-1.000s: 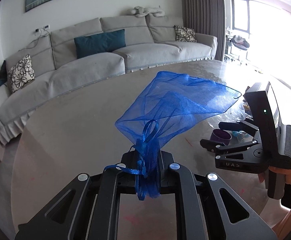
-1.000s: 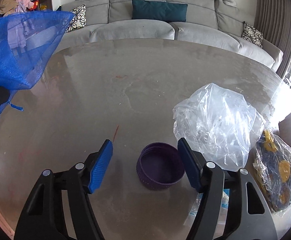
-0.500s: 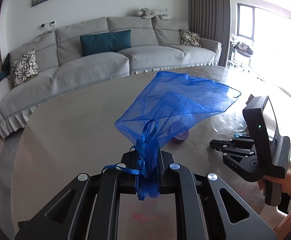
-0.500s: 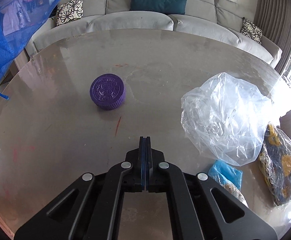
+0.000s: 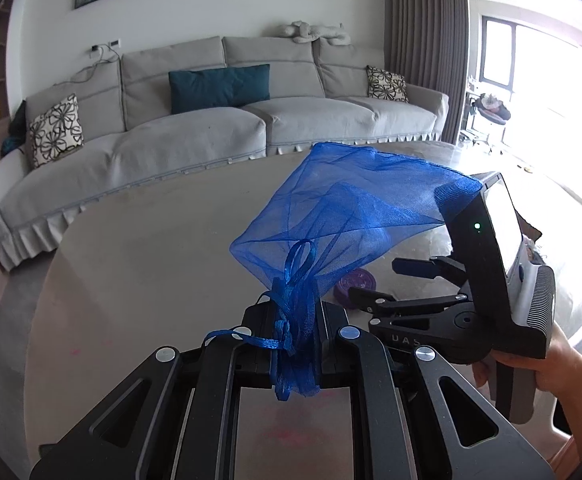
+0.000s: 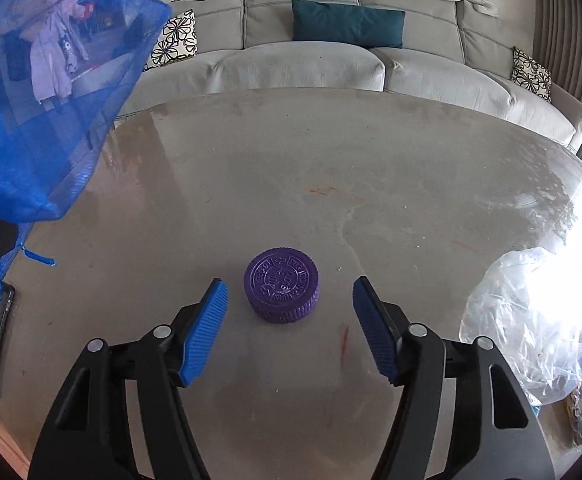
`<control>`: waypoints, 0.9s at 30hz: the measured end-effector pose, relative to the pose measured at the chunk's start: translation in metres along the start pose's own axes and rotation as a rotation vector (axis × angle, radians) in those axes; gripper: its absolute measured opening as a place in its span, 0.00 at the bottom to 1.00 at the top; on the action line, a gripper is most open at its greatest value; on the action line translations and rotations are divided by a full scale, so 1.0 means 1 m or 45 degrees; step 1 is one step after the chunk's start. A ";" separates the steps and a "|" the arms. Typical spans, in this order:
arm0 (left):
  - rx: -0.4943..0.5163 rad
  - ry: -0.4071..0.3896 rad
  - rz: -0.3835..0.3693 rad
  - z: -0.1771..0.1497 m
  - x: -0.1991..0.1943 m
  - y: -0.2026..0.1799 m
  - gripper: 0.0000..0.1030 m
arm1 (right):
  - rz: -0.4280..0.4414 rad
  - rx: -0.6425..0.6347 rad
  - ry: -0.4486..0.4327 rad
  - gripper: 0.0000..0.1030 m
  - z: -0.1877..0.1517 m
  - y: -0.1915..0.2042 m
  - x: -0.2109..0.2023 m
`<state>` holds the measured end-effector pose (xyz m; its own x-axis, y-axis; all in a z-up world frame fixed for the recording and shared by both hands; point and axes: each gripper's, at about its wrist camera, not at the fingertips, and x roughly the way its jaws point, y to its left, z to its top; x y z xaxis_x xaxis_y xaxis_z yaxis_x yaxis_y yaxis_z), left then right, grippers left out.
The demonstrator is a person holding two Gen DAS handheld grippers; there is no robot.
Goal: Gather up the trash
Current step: 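Grasp the purple lid with the right gripper while the left gripper holds the mesh bag, then carry both items over the bin and open the left gripper to drop the mesh bag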
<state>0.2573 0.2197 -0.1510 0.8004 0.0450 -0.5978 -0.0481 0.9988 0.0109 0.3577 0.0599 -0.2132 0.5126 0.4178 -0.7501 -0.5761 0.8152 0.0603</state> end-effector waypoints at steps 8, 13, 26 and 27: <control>-0.005 -0.003 0.018 0.001 -0.002 0.007 0.12 | -0.023 -0.012 0.077 0.46 0.006 0.010 0.028; -0.016 -0.010 0.032 0.002 -0.003 0.009 0.12 | -0.041 -0.036 0.035 0.46 0.006 0.015 0.023; 0.085 -0.054 0.104 -0.001 -0.007 -0.023 0.12 | -0.109 -0.077 -0.215 0.46 -0.021 0.020 -0.092; 0.105 -0.057 0.096 -0.002 -0.008 -0.030 0.12 | -0.112 -0.066 -0.236 0.46 -0.025 0.017 -0.103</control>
<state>0.2511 0.1893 -0.1482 0.8225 0.1189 -0.5562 -0.0614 0.9907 0.1211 0.2788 0.0206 -0.1511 0.6682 0.4162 -0.6166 -0.5534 0.8321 -0.0381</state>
